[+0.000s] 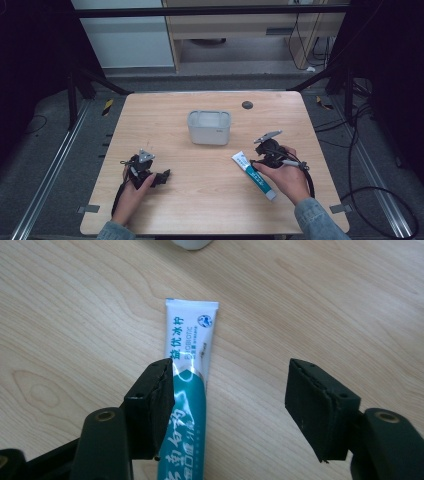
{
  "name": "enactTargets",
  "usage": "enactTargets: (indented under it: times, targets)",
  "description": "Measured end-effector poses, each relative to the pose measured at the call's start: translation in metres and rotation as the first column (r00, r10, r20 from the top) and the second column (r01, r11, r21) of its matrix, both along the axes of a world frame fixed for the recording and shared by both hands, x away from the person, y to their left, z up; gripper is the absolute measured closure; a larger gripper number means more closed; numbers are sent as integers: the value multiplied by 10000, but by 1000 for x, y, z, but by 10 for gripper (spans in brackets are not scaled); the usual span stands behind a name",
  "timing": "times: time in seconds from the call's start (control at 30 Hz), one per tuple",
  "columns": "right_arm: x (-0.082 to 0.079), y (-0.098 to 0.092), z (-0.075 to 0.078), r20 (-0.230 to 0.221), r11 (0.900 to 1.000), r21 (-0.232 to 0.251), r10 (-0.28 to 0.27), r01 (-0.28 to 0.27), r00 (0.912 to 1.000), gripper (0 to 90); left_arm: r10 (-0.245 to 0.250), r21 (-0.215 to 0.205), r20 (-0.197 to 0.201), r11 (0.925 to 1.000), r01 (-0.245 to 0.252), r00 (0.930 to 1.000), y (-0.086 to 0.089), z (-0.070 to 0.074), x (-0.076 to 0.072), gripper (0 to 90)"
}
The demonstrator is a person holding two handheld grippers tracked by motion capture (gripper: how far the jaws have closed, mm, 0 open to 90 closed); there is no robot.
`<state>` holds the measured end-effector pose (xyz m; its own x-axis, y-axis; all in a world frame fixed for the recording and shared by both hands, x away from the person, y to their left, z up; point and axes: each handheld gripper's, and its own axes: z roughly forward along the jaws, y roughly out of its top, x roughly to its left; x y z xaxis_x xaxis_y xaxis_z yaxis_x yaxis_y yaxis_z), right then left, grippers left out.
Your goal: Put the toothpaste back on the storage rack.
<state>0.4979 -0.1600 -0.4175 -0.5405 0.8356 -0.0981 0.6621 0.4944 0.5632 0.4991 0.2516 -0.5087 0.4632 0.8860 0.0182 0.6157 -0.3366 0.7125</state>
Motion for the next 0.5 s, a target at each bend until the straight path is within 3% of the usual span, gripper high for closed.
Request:
enactTargets:
  times: [0.13,0.33,0.5]
  targets:
    - [8,8,-3,-496,9998,-173,56,-65,9988,349,-3,0,2,10000,3,10000,0,0,0,0]
    - [15,13,-7,-818,9997,-253,7,-28,9967,324,-17,-3,0,10000,17,10000,0,0,0,0]
    - [20,21,-9,-958,9987,-484,90,-137,9954,385,-31,-6,-1,10000,31,10000,0,0,0,0]
